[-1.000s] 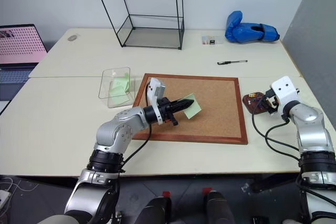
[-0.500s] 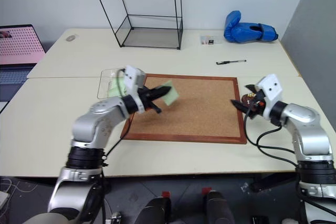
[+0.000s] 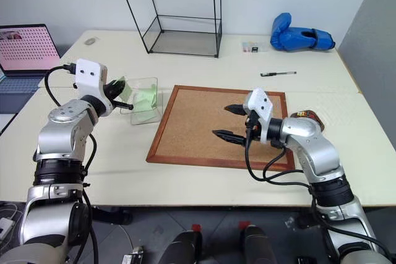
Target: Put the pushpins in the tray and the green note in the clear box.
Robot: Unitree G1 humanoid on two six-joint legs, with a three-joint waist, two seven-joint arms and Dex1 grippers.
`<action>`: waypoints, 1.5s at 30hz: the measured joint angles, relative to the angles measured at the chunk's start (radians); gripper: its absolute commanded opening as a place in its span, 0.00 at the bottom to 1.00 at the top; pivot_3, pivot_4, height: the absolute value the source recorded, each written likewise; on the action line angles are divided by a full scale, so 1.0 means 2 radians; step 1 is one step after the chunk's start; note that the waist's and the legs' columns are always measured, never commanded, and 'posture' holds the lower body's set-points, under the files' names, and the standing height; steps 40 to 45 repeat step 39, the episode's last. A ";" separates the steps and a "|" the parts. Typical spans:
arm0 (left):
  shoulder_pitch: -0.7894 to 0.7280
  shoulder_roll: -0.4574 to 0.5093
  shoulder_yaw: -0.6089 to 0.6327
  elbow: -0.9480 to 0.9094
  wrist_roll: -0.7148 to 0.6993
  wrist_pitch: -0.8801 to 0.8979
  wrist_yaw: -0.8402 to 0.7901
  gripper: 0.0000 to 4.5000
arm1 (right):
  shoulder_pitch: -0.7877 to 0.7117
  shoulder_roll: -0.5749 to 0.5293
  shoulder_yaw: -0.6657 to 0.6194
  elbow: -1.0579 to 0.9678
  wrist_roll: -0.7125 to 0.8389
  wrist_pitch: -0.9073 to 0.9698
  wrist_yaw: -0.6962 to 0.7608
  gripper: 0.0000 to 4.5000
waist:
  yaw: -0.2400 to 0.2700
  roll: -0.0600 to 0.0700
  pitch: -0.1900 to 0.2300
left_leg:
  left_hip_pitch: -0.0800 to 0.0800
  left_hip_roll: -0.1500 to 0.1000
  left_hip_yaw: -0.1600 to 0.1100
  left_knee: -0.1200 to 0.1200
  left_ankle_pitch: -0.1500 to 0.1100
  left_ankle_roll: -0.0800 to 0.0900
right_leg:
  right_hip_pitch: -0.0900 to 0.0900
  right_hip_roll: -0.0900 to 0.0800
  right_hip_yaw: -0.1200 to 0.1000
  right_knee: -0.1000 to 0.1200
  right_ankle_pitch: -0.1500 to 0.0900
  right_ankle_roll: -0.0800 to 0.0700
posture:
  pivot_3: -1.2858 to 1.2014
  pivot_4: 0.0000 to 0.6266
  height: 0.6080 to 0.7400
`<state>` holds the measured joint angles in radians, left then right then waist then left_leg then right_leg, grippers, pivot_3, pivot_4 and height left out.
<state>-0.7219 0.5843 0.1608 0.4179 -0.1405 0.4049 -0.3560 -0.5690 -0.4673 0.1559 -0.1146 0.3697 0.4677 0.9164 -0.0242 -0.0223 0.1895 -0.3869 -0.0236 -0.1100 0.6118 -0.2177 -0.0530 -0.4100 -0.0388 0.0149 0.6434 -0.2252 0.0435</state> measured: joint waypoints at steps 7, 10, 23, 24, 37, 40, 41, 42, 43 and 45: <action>-0.020 -0.012 -0.009 0.054 0.016 -0.037 0.008 0.15 | -0.004 0.004 0.011 0.001 -0.003 0.000 0.000 0.94 | -0.003 0.000 0.000 | 0.000 0.000 0.000 0.000 0.000 0.000 | 0.000 0.000 0.000 0.000 0.000 0.000 | 0.52 0.24 1.00; -0.025 -0.012 -0.009 0.065 0.020 -0.042 0.009 0.27 | -0.001 0.000 0.010 0.001 -0.003 0.000 0.000 0.94 | -0.003 0.000 0.000 | 0.000 0.000 0.000 0.000 0.000 0.000 | 0.000 0.000 0.000 0.001 0.000 0.000 | 0.52 0.24 1.00; -0.022 -0.012 -0.008 0.048 0.017 -0.041 0.000 0.68 | 0.006 -0.012 0.009 -0.001 -0.003 0.000 -0.003 0.94 | -0.003 0.000 0.000 | 0.000 0.000 0.000 0.000 0.000 0.000 | 0.000 0.000 0.000 0.001 0.000 0.000 | 0.52 0.24 1.00; -0.017 -0.012 -0.009 0.024 0.011 -0.039 -0.010 0.68 | 0.010 -0.012 0.004 -0.002 -0.003 0.000 -0.007 0.94 | -0.003 0.000 0.000 | 0.000 0.000 0.000 0.000 0.000 0.000 | 0.000 0.000 0.000 0.001 0.000 0.000 | 0.52 0.24 1.00; 0.206 -0.003 -0.042 -0.320 -0.108 0.059 -0.164 0.68 | 0.145 -0.014 -0.076 -0.032 -0.019 -0.049 -0.091 0.94 | -0.004 0.000 0.000 | 0.002 0.002 0.001 0.000 0.000 0.000 | 0.001 0.001 0.001 0.001 0.000 -0.001 | 0.52 0.24 1.00; 0.231 -0.002 -0.042 -0.342 -0.122 0.065 -0.176 0.68 | 0.164 -0.010 -0.087 -0.032 -0.020 -0.055 -0.105 0.94 | -0.004 0.000 0.000 | 0.002 0.002 0.001 0.000 0.000 0.000 | 0.001 0.001 0.001 0.001 -0.001 -0.003 | 0.52 0.24 1.00; 0.231 -0.002 -0.042 -0.342 -0.122 0.065 -0.176 0.68 | 0.164 -0.010 -0.087 -0.032 -0.020 -0.055 -0.105 0.94 | -0.004 0.000 0.000 | 0.002 0.002 0.001 0.000 0.000 0.000 | 0.001 0.001 0.001 0.001 -0.001 -0.003 | 0.52 0.24 1.00; 0.231 -0.002 -0.042 -0.342 -0.122 0.065 -0.176 0.68 | 0.164 -0.010 -0.087 -0.032 -0.020 -0.055 -0.105 0.94 | -0.004 0.000 0.000 | 0.002 0.002 0.001 0.000 0.000 0.000 | 0.001 0.001 0.001 0.001 -0.001 -0.003 | 0.52 0.24 1.00; 0.231 -0.002 -0.042 -0.342 -0.122 0.065 -0.176 0.68 | 0.164 -0.010 -0.087 -0.032 -0.020 -0.055 -0.105 0.94 | -0.004 0.000 0.000 | 0.002 0.002 0.001 0.000 0.000 0.000 | 0.001 0.001 0.001 0.001 -0.001 -0.003 | 0.52 0.24 1.00; 0.231 -0.002 -0.042 -0.342 -0.122 0.065 -0.176 0.68 | 0.164 -0.010 -0.087 -0.032 -0.020 -0.055 -0.105 0.94 | -0.004 0.000 0.000 | 0.002 0.002 0.001 0.000 0.000 0.000 | 0.001 0.001 0.001 0.001 -0.001 -0.003 | 0.52 0.24 1.00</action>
